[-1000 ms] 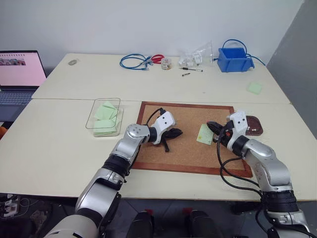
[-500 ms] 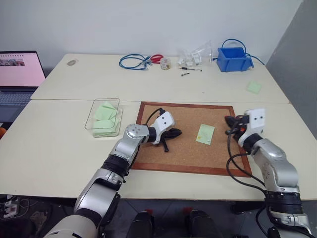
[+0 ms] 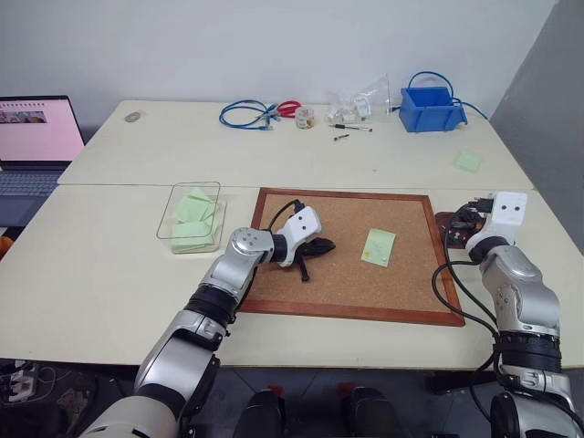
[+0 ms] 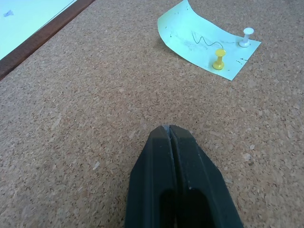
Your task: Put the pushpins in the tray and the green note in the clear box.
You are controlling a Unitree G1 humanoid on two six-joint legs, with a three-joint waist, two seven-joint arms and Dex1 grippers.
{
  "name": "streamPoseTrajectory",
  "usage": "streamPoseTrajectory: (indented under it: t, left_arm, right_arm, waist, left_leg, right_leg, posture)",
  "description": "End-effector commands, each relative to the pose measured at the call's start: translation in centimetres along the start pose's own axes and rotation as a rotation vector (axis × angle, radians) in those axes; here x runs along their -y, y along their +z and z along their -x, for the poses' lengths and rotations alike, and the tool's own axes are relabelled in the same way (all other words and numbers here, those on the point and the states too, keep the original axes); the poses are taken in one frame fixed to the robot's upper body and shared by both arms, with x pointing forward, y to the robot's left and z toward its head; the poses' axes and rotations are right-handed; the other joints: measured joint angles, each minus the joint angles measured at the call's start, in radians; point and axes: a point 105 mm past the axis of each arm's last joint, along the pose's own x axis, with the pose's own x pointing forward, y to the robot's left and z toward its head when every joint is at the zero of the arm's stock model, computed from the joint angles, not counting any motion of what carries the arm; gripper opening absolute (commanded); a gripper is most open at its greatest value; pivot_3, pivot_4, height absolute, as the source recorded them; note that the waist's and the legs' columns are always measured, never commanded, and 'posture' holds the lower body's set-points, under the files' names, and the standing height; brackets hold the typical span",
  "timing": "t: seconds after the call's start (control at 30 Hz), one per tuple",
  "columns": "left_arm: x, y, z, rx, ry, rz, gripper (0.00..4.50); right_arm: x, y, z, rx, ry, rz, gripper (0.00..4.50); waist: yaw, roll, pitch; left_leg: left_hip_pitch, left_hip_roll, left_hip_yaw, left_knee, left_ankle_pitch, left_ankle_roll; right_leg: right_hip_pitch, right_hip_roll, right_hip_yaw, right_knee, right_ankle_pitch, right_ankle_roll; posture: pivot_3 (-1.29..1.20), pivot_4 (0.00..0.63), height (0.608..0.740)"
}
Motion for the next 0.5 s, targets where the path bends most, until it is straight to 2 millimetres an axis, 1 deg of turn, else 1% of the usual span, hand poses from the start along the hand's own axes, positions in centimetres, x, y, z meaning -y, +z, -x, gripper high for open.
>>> streamPoseTrajectory:
  t: [0.03, 0.2, 0.27, 0.33, 0.37, 0.5]
  left_arm:
    - [1.53, -3.23, -0.12, -0.120, -0.061, 0.041, 0.00]
    - [1.45, -3.29, -0.08, -0.122, -0.054, 0.039, 0.00]
    - [1.46, -3.35, -0.06, -0.123, -0.055, 0.040, 0.00]
    - [1.47, -3.37, -0.05, -0.124, -0.055, 0.042, 0.00]
    - [1.47, -3.36, -0.05, -0.124, -0.055, 0.042, 0.00]
    - [1.33, -3.30, -0.06, -0.123, -0.053, 0.043, 0.00]
  right_arm:
    - [0.70, 0.92, 0.12, 0.025, -0.022, -0.011, 0.01]
    - [0.84, 0.28, 0.12, -0.001, -0.029, -0.023, 0.01]
    - [0.82, 0.37, 0.04, 0.000, -0.028, -0.025, 0.45]
    - [0.83, 0.44, -0.01, 0.000, -0.027, -0.027, 0.77]
    - [0.84, 0.45, -0.02, 0.000, -0.027, -0.027, 1.07]
    - [0.96, 0.33, -0.07, -0.004, -0.032, -0.022, 1.82]
  waist:
    - [0.000, 0.000, 0.000]
    - [0.000, 0.000, 0.000]
    - [0.000, 0.000, 0.000]
    - [0.000, 0.000, 0.000]
    - [0.000, 0.000, 0.000]
    - [0.000, 0.000, 0.000]
  left_leg:
    - [0.000, 0.000, 0.000, 0.000, 0.000, 0.000]
    - [0.000, 0.000, 0.000, 0.000, 0.000, 0.000]
    - [0.000, 0.000, 0.000, 0.000, 0.000, 0.000]
    - [0.000, 0.000, 0.000, 0.000, 0.000, 0.000]
    - [0.000, 0.000, 0.000, 0.000, 0.000, 0.000]
    - [0.000, 0.000, 0.000, 0.000, 0.000, 0.000]
  right_leg:
    - [0.000, 0.000, 0.000, 0.000, 0.000, 0.000]
    - [0.000, 0.000, 0.000, 0.000, 0.000, 0.000]
    - [0.000, 0.000, 0.000, 0.000, 0.000, 0.000]
    - [0.000, 0.000, 0.000, 0.000, 0.000, 0.000]
    - [0.000, 0.000, 0.000, 0.000, 0.000, 0.000]
    - [0.000, 0.000, 0.000, 0.000, 0.000, 0.000]
  posture:
    - [0.00, 0.150, 0.740]
    - [0.00, 0.150, 0.740]
    - [0.00, 0.150, 0.740]
    - [0.00, 0.150, 0.740]
    - [0.00, 0.150, 0.740]
    - [0.00, 0.150, 0.740]
